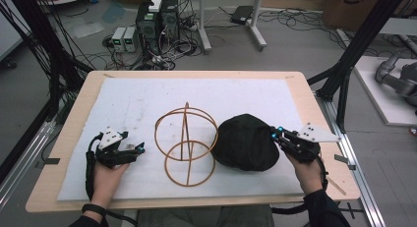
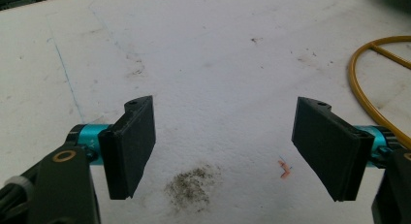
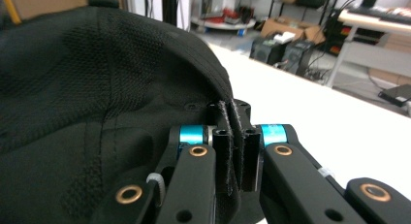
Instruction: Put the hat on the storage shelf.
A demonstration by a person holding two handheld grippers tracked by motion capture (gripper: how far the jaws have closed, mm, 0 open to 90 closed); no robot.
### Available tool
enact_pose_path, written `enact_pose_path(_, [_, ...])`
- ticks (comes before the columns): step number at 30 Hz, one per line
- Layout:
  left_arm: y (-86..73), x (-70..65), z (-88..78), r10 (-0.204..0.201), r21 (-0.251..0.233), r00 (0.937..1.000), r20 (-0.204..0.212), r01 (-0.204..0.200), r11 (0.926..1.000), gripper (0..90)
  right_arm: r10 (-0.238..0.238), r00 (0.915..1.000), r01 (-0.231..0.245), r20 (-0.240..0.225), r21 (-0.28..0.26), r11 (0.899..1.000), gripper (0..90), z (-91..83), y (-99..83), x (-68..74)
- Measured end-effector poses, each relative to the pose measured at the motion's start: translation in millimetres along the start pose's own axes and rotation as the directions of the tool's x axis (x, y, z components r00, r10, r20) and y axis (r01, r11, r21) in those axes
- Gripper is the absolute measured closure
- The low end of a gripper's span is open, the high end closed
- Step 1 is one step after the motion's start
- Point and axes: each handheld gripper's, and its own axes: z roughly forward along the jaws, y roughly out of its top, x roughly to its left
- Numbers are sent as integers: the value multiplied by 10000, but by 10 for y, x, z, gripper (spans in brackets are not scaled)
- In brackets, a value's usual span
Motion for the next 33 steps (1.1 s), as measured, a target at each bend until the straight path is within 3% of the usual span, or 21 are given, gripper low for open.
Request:
enact_pose_path(3, [0,-2,1,6,-2,10000,-22,-6,10000,239,137,9998,-133,125,-347,9993,892,-52,93,18])
enact_pose_path(9, [1,-4,3,51,27,10000,-44,-51,10000,239,-5,9989,37,469,-681,9977,891,-132,287,67])
enact_pose_path(18, [5,-1,5,80,112,10000,-43,-80,9999,240,-103,9945,207,1038,-1001,9948,891,-220,502,-31])
enact_pose_path(23, [4,-8,7,56,90,10000,-49,-56,9999,240,-267,9910,466,1313,-1505,9875,891,-286,778,-17])
enact_pose_path(28, [4,-9,6,74,93,10000,-33,-73,9999,240,-264,9916,524,1269,-2065,9771,891,-340,1061,48])
enact_pose_path(33, [3,-13,9,86,50,10000,-35,-86,10000,240,76,9966,140,825,-2581,9660,891,-328,1263,147])
